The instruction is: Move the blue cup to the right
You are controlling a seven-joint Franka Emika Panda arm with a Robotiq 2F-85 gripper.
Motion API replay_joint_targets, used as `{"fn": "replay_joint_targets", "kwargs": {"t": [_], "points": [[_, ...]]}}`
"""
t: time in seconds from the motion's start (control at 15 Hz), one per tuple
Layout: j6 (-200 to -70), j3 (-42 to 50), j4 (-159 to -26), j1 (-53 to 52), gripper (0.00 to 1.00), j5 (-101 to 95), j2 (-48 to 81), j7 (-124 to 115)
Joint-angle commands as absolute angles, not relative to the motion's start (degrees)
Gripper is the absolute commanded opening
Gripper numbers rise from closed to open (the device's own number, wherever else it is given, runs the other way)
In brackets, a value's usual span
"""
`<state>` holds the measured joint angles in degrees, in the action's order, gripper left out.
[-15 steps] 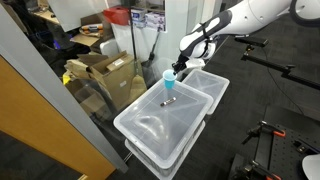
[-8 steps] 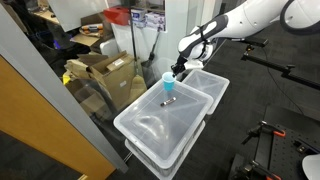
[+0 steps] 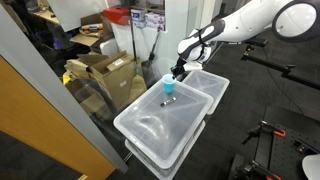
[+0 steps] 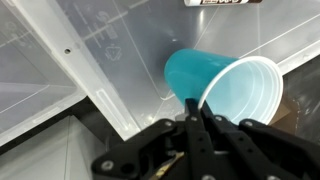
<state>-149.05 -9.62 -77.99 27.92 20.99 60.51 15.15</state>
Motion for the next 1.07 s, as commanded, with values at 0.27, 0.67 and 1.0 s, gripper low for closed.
{"fn": "replay_joint_targets", "kwargs": {"t": [0.27, 0.67, 1.0], "points": [[-145.67, -8.3, -73.11, 26.73, 0.09, 20.88, 62.85, 11.74], [-144.67, -8.0, -71.99, 26.35, 0.35, 20.83, 63.33, 11.48], [-145.97, -8.01, -73.61, 25.82, 0.27, 20.89, 62.1, 11.6]]}}
